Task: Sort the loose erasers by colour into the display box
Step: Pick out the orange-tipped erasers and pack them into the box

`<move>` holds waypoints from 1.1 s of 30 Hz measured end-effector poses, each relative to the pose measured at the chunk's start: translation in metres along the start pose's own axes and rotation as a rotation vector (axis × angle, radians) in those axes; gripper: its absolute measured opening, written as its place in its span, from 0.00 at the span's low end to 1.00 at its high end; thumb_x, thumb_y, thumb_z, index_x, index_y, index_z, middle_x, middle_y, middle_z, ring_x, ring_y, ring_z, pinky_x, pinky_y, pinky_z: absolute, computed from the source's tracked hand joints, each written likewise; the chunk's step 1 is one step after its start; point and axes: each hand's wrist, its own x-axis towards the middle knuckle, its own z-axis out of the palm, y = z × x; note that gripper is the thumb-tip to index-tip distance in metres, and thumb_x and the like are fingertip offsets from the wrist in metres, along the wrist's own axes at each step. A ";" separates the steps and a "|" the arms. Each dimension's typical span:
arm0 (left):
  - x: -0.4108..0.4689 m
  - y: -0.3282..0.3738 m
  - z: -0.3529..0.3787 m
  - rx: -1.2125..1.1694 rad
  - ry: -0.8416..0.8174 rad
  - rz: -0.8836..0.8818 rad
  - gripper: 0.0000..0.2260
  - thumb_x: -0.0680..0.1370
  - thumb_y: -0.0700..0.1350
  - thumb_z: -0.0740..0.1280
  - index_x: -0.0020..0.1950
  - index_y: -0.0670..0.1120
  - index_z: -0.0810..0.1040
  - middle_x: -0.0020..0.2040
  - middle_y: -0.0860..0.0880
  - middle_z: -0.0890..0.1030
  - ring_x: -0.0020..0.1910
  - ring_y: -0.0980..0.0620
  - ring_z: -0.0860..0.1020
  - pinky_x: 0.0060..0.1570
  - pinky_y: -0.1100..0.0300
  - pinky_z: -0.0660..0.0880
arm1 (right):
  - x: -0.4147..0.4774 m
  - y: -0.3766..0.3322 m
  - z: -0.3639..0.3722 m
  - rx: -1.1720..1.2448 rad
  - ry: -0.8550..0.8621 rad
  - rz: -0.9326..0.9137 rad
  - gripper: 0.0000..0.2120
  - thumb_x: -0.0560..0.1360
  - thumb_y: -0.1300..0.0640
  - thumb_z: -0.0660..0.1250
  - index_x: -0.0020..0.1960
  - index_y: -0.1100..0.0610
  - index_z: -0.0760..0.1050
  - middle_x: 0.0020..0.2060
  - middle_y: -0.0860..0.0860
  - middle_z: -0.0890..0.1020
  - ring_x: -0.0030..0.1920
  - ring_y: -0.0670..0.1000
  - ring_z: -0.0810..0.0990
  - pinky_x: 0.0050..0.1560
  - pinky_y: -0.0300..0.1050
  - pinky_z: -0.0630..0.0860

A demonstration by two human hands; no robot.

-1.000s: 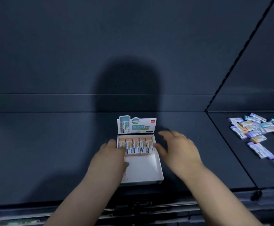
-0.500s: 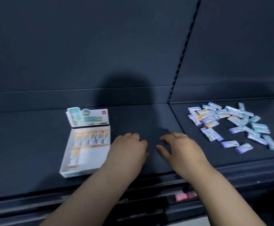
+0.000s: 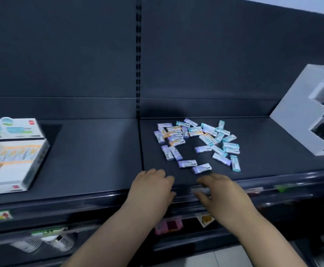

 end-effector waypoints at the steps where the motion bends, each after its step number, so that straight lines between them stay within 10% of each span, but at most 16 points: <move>1: 0.004 0.004 0.001 -0.005 -0.008 0.000 0.18 0.80 0.54 0.57 0.68 0.50 0.69 0.61 0.50 0.73 0.61 0.48 0.69 0.58 0.57 0.64 | 0.000 0.006 0.000 0.009 -0.004 0.003 0.16 0.74 0.47 0.65 0.59 0.51 0.75 0.53 0.49 0.79 0.57 0.52 0.74 0.53 0.44 0.72; 21: 0.167 -0.018 0.016 0.109 -0.064 -0.113 0.09 0.78 0.44 0.62 0.57 0.46 0.75 0.57 0.47 0.74 0.57 0.47 0.72 0.49 0.56 0.71 | 0.096 0.090 -0.016 0.085 0.047 0.084 0.14 0.75 0.46 0.62 0.59 0.47 0.75 0.53 0.45 0.78 0.57 0.48 0.74 0.53 0.43 0.72; 33: 0.201 0.012 0.034 0.295 -0.163 -0.448 0.20 0.74 0.37 0.63 0.66 0.45 0.66 0.64 0.47 0.70 0.64 0.47 0.69 0.58 0.56 0.67 | 0.150 0.162 -0.034 0.108 -0.007 -0.147 0.14 0.77 0.46 0.60 0.60 0.47 0.74 0.56 0.44 0.77 0.59 0.46 0.72 0.58 0.41 0.69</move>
